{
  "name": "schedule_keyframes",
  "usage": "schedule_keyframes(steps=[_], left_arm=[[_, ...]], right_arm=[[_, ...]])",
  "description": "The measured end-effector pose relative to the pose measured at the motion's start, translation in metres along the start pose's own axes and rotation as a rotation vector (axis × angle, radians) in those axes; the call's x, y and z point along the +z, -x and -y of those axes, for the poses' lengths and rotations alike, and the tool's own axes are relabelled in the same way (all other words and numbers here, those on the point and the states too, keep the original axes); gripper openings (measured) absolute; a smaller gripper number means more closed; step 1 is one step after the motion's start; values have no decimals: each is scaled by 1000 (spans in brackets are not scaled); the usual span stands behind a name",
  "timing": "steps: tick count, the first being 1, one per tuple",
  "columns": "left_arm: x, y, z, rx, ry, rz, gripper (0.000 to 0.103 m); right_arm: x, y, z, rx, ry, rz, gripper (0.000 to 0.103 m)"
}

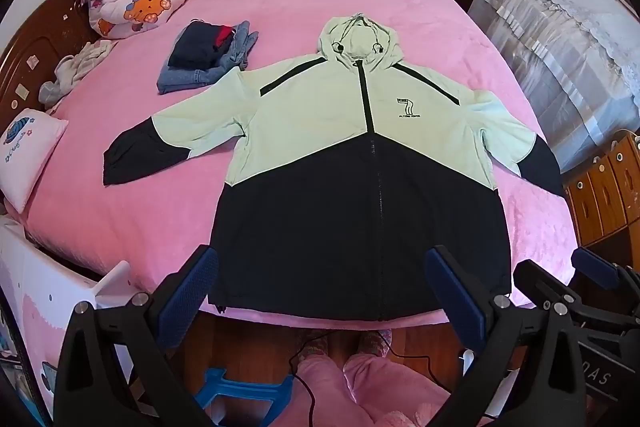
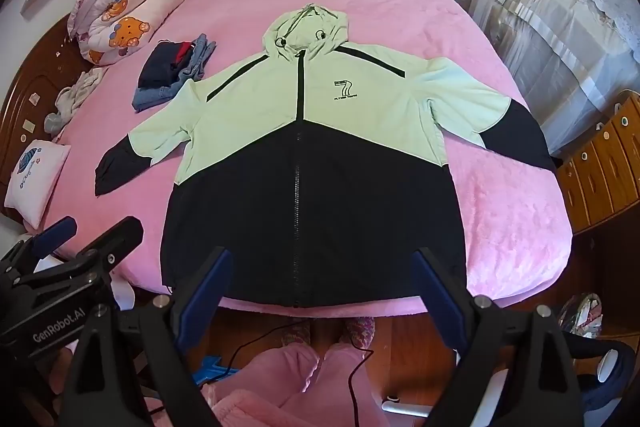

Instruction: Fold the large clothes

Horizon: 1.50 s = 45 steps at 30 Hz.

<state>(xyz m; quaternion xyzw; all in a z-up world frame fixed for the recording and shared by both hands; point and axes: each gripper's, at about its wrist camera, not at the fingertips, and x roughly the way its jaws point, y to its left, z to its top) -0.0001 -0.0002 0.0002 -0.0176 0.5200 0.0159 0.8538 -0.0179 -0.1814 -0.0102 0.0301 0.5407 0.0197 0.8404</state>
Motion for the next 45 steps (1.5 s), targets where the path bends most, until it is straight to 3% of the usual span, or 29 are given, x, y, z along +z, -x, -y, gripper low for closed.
schedule_keyframes(steps=[45], left_arm=[[1, -5, 8, -12, 9, -17, 102]], right_arm=[[5, -2, 13, 20, -11, -18, 91]])
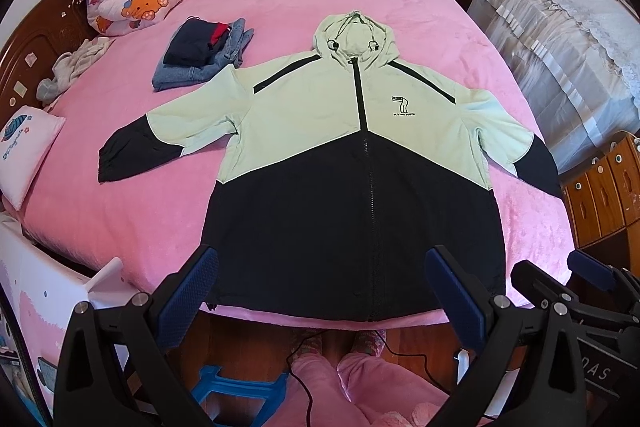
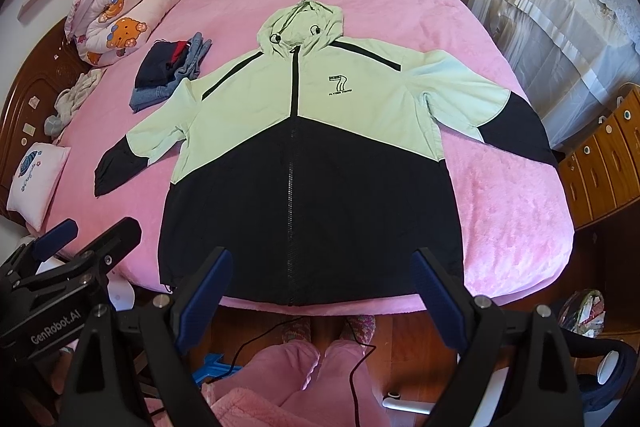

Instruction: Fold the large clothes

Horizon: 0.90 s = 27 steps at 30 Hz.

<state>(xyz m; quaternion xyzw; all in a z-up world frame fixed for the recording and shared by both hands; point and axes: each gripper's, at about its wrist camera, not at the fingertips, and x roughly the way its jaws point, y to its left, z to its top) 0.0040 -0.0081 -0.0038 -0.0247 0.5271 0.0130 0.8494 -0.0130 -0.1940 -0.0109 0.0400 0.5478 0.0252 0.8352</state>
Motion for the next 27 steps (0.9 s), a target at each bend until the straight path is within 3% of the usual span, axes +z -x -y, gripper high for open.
schedule_keyframes(steps=[8, 15, 19, 27], left_arm=[[-3, -4, 4, 4, 91, -10, 102], [-7, -14, -19, -26, 311, -60, 102], [-6, -17, -47, 0, 431, -46, 102], [4, -48, -116, 51, 422, -26, 102]], right_arm=[[8, -6, 12, 27, 40, -11, 91], [19, -18, 17, 88, 56, -8, 90], [29, -39, 14, 103, 38, -37, 90], [43, -89, -24, 84, 123, -69, 90]])
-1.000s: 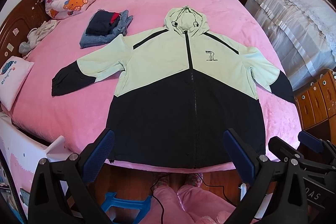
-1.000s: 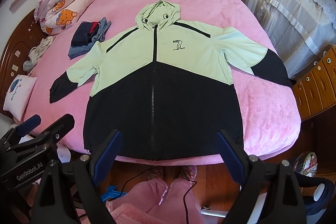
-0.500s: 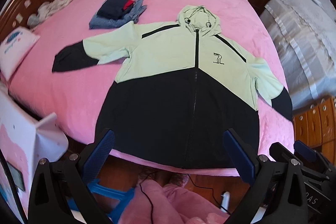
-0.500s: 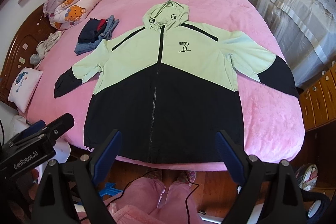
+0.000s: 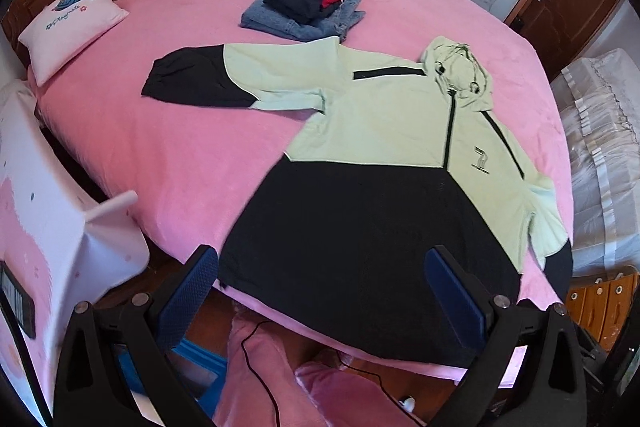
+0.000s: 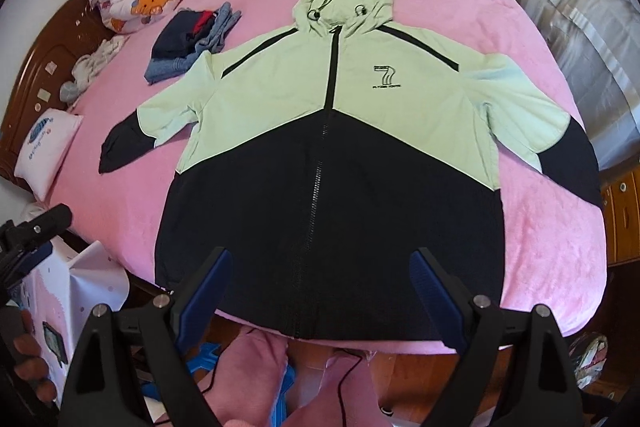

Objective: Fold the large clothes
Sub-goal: 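Grasp the black cuff of the sleeve nearest the left gripper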

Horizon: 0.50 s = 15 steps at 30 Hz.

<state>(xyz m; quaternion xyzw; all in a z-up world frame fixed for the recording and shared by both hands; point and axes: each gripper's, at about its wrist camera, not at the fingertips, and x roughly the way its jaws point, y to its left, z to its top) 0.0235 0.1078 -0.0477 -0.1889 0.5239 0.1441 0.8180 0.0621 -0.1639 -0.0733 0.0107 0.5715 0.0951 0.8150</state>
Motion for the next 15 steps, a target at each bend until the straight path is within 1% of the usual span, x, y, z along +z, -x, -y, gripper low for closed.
schedule_keyframes(steps=[3, 6, 8, 10, 13, 15], left_arm=[[22, -19, -22, 8, -23, -13, 102], [48, -42, -48, 5, -34, -51, 102], [67, -61, -68, 24, -39, -86, 102], [86, -83, -90, 29, -28, -121, 102], [113, -118, -123, 10, 6, -167, 102], [130, -142, -144, 18, 26, -178, 102]], right_arm=[[12, -21, -22, -29, 29, -8, 90], [24, -42, -53, -67, 59, -8, 90], [35, -60, -79, -76, 62, -5, 90], [45, -77, -103, -85, 69, -9, 90], [61, -104, -141, -96, 92, -5, 90], [71, -122, -165, -99, 118, -4, 90]])
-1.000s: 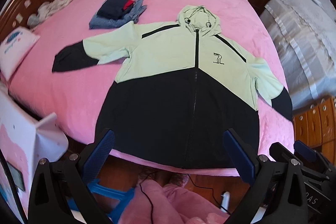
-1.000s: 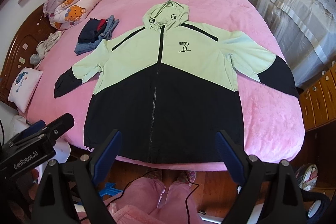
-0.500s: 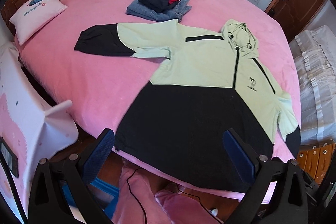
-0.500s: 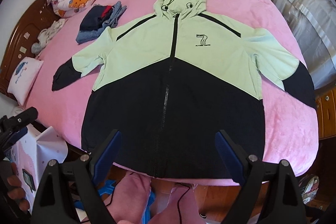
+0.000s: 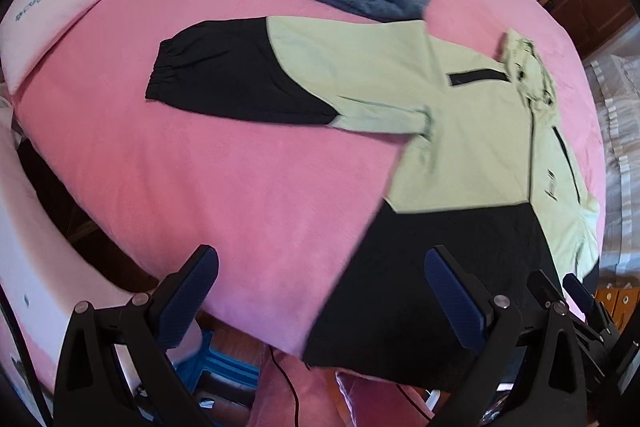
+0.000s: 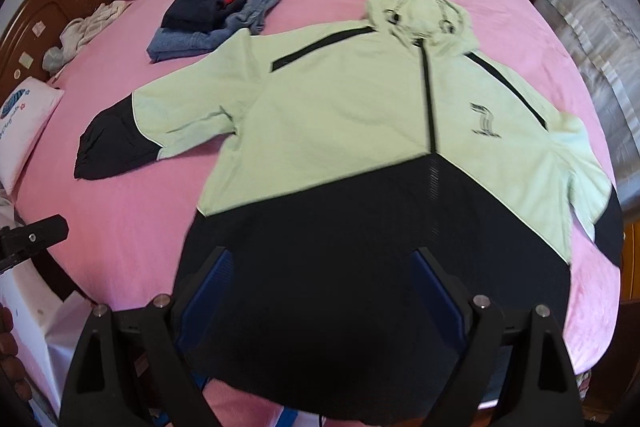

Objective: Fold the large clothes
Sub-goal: 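Grasp the black cuff of the sleeve nearest the left gripper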

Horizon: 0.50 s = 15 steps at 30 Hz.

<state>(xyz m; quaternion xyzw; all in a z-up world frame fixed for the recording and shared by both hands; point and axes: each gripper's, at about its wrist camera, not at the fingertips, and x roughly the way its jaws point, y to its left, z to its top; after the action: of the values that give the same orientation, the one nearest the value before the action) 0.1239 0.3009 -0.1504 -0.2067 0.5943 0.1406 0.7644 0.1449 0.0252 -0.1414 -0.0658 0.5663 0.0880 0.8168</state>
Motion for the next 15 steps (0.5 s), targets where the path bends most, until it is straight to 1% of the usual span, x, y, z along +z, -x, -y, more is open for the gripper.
schedule_keyframes(steps=[3, 6, 7, 10, 12, 15], left_arm=[[27, -29, -29, 3, 53, -21, 102], [58, -66, -67, -2, 146, -39, 102], [70, -80, -83, 8, 189, -35, 102], [90, -107, -108, 32, 244, -30, 102], [106, -126, -126, 20, 288, -25, 102], [125, -147, -153, -2, 370, -7, 102]], right_arm=[[19, -23, -36, -17, 35, -2, 90], [29, -42, -64, -17, 45, -5, 90], [32, -48, -72, -14, 46, -11, 90], [35, -67, -92, -13, 55, -46, 90], [36, -76, -102, -1, 65, -51, 90], [37, -92, -116, -11, 88, -56, 90]])
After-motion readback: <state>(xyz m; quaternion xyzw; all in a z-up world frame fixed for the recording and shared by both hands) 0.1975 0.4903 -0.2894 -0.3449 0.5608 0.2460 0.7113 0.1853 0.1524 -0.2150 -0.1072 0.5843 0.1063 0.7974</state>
